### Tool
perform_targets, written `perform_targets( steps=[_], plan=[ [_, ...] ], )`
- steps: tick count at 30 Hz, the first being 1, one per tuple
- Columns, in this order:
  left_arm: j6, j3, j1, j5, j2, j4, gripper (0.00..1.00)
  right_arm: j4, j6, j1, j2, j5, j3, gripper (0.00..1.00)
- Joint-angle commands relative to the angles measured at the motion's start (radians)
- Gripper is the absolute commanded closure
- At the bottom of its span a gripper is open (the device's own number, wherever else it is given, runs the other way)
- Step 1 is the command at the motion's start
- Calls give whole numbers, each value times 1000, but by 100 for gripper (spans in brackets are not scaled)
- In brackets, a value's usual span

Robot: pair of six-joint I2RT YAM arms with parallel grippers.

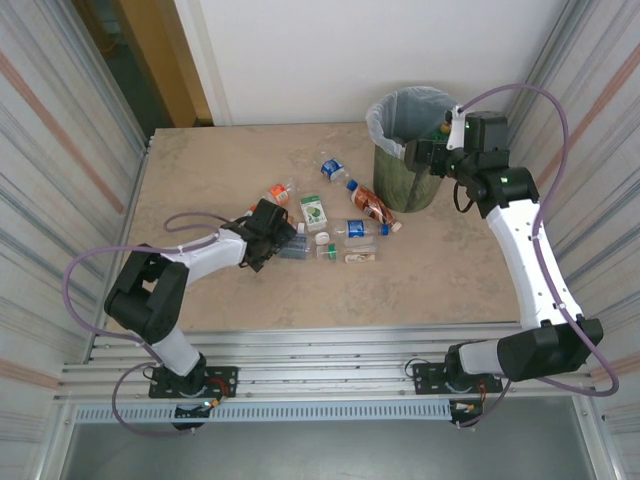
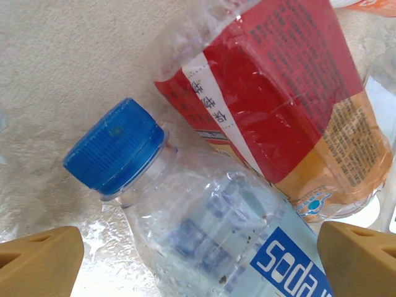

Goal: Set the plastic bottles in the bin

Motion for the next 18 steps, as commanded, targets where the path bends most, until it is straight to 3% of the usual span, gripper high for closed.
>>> perform_targets(
  steps=[1,13,18],
  plan=[
    [27,4,-8,11,12,-62,6,2,23,23,-24,37,-12,0],
    [72,-41,-9,12,-84,-140,23,-11,39,86,-11,95,-25,1],
    [65,-47,-15,19,-136,-120,7,-11,45,102,-7,100,-32,1]
  ],
)
